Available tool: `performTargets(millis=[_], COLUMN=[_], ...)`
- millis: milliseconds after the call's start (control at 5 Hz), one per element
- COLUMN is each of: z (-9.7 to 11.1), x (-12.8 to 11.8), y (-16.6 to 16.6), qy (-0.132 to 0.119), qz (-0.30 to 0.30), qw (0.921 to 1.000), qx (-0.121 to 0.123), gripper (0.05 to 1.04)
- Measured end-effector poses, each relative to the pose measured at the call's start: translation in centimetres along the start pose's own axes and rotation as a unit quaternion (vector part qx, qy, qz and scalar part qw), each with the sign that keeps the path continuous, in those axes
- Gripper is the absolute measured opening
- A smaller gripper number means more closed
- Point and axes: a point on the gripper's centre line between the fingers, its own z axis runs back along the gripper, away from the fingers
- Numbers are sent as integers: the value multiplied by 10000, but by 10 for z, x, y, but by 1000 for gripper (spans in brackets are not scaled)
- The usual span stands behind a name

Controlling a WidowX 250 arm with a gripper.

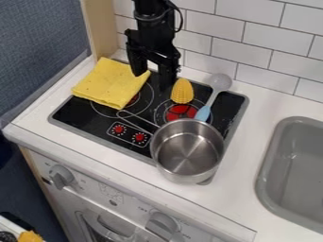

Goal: Move the yellow cloth to the left bottom corner of the burner.

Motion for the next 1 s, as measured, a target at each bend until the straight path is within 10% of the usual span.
performTargets(millis=[1000], z=[-50], x=[-7], y=[93], qy=[454], qz=[1326], qw=[9899], qx=[218], gripper=[1001])
